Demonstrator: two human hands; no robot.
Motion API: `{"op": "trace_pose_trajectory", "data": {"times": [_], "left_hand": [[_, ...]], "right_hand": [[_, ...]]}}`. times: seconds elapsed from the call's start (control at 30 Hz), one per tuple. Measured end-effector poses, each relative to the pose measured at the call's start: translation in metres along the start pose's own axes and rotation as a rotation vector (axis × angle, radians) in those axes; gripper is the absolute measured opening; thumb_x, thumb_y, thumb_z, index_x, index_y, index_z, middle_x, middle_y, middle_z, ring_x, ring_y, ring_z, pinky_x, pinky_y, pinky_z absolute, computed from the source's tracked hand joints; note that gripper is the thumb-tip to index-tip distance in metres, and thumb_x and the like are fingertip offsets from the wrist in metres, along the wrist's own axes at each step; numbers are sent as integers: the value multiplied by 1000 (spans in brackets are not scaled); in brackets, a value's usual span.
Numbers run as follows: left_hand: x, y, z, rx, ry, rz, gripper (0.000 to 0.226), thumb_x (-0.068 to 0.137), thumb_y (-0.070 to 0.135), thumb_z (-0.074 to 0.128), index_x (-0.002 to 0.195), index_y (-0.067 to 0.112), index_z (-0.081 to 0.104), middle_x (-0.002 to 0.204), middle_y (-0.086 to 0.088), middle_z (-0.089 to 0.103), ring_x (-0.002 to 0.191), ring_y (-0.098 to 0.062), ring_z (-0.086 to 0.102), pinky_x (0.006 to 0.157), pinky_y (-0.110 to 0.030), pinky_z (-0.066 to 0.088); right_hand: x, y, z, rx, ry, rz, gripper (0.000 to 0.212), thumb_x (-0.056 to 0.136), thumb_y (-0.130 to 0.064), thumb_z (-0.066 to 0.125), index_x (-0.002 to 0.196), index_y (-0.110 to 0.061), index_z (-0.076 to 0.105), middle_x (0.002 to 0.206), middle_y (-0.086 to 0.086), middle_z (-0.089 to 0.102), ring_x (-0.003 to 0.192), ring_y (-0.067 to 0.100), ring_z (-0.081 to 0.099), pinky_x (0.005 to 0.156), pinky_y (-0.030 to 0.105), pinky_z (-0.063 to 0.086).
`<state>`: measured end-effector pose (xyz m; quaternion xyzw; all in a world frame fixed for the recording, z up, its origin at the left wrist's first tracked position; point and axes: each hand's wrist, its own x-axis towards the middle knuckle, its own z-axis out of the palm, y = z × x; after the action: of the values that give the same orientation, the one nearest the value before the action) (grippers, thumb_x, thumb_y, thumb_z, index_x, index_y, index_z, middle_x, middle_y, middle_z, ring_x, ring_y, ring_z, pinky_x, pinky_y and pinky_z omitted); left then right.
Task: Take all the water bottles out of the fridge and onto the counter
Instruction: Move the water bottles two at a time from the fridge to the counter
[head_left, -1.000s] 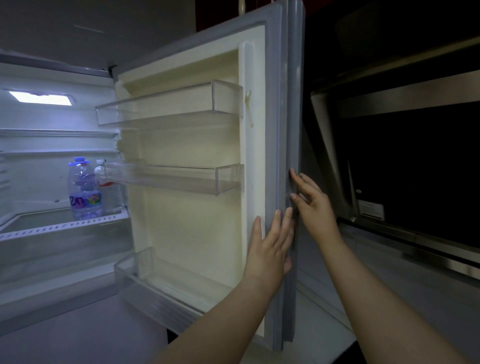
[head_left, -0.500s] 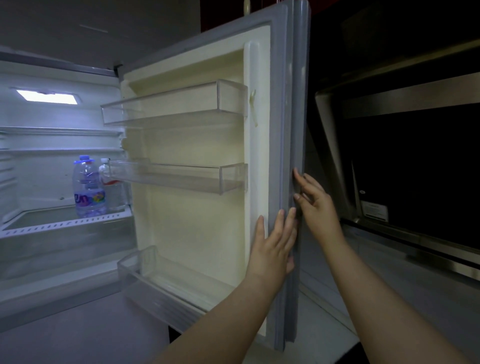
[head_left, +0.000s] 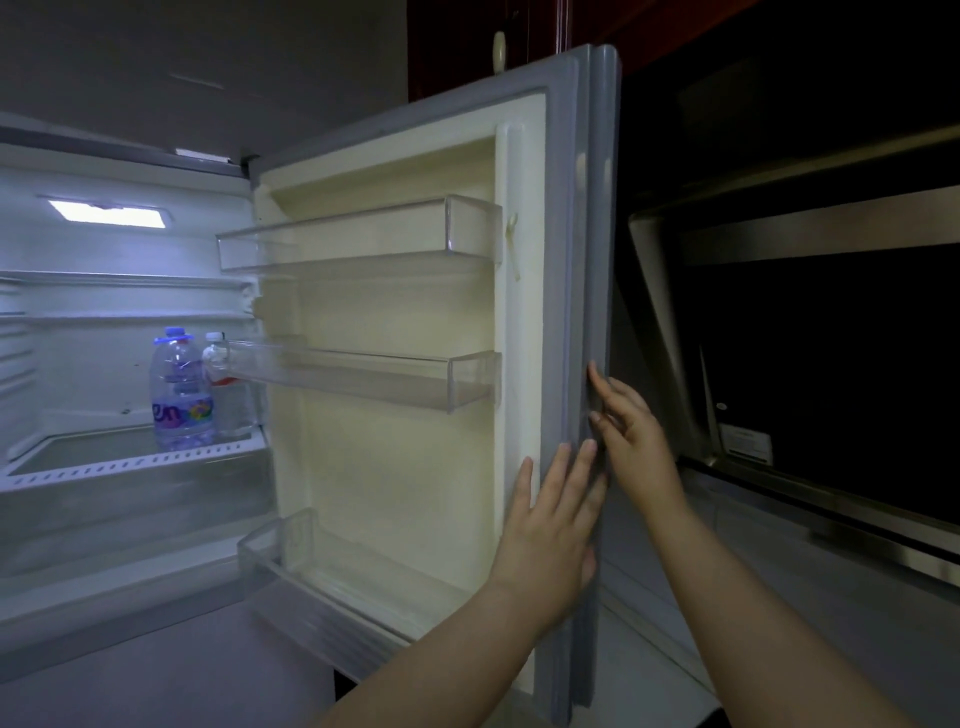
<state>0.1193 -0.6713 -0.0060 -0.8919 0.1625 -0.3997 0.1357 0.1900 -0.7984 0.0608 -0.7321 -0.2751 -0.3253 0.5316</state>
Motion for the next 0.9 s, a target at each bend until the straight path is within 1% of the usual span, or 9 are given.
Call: {"op": "trace_pose_trajectory", "data": {"times": [0.07, 0.13, 0.23, 0.33, 0.4, 0.47, 0.57, 0.7, 0.9], "left_hand": [[-14, -13, -1, -24, 24, 63, 86, 80, 41, 60, 154, 18, 23, 162, -13, 4, 148, -33, 10, 113, -57, 21], [-29, -30, -3, -14, 29, 67, 91, 74, 38, 64, 153, 17, 26, 161, -12, 12, 147, -33, 16, 111, -58, 26], [-46, -57, -12, -7, 44, -35, 89, 73, 36, 66, 152, 16, 30, 159, -11, 17, 145, -33, 21, 109, -59, 28], [-56, -84, -26, 29, 92, -123, 88, 75, 37, 68, 151, 14, 30, 159, -12, 19, 145, -33, 22, 111, -58, 27], [-62, -99, -36, 33, 144, -161, 86, 78, 33, 65, 152, 13, 27, 159, -13, 17, 146, -33, 16, 113, -55, 24], [-71, -111, -45, 19, 190, -190, 84, 79, 31, 63, 152, 13, 26, 160, -14, 16, 147, -33, 14, 114, -55, 23], [-85, -126, -59, -3, 227, -210, 84, 78, 29, 66, 152, 14, 29, 159, -13, 16, 146, -33, 15, 113, -56, 25], [-105, -146, -76, -7, 229, -275, 86, 75, 26, 72, 150, 14, 31, 158, -14, 20, 145, -35, 21, 112, -55, 26], [-140, -195, -83, 35, 155, -442, 84, 76, 27, 76, 148, 9, 37, 156, -17, 27, 142, -39, 25, 110, -59, 29]], "right_hand": [[-3, -5, 1, -65, 24, -28, 65, 94, 9, 50, 143, -30, 33, 147, 13, 37, 135, 17, 38, 104, 9, 33], [-8, -11, 7, -226, 145, -79, 67, 88, 15, 51, 143, -22, 42, 146, 15, 37, 134, 27, 41, 110, 26, 34], [-23, -31, 27, -357, 421, -110, 64, 80, 20, 48, 136, -12, 54, 140, 16, 44, 129, 33, 43, 106, 27, 30], [-36, -56, 50, -266, 531, -211, 54, 80, 18, 48, 130, -1, 53, 133, 20, 47, 124, 33, 46, 107, 32, 34], [-44, -73, 66, -257, 492, -313, 51, 80, 15, 49, 128, -2, 53, 131, 19, 49, 124, 30, 46, 109, 24, 29], [-52, -90, 83, -244, 403, -391, 52, 81, 10, 50, 130, -8, 51, 133, 11, 46, 126, 24, 45, 111, 20, 27], [-63, -112, 107, -200, 294, -464, 52, 83, 4, 48, 132, -13, 47, 135, 3, 44, 128, 19, 43, 112, 23, 29], [-74, -139, 142, -122, 197, -482, 46, 86, -4, 44, 130, -11, 50, 136, 6, 48, 129, 19, 44, 110, 28, 32], [-76, -164, 204, -47, 73, -514, 47, 81, 3, 53, 127, -6, 55, 131, 11, 53, 122, 21, 47, 107, 31, 36]]}}
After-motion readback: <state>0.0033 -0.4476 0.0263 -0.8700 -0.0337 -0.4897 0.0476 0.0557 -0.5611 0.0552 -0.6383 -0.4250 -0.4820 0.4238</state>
